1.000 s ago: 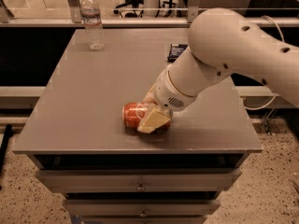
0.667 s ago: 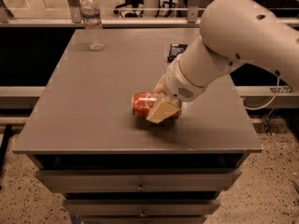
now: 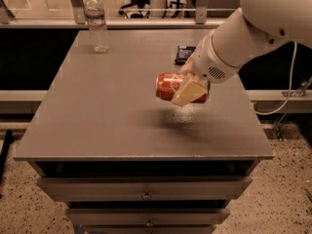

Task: Move coke can near rxbar blueberry

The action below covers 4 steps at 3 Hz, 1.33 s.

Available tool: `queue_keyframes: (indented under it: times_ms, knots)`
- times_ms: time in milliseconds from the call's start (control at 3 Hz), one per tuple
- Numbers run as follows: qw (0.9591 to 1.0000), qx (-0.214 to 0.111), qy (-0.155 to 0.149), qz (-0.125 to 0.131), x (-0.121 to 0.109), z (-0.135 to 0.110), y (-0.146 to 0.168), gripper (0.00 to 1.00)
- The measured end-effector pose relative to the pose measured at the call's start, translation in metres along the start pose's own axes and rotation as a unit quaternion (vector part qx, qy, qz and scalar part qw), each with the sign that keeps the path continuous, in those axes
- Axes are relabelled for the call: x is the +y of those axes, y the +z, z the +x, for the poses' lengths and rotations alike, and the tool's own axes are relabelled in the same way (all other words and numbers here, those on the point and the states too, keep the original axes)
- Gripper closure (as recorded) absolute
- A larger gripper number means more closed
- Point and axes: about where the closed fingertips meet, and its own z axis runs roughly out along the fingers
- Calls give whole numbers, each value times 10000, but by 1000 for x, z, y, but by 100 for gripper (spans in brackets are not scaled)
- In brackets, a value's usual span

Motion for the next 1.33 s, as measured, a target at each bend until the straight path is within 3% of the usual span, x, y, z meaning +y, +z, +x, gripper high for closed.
queue_keyframes:
  times_ms: [333, 667, 1000, 1333]
  knots:
    - [10000, 0, 0, 0, 0, 0, 0, 100]
    - [9998, -85, 8, 204, -26, 8, 7, 100]
    - [9990, -1, -50, 439, -79, 34, 26, 100]
    - [9966, 462, -12, 683, -154, 87, 50, 100]
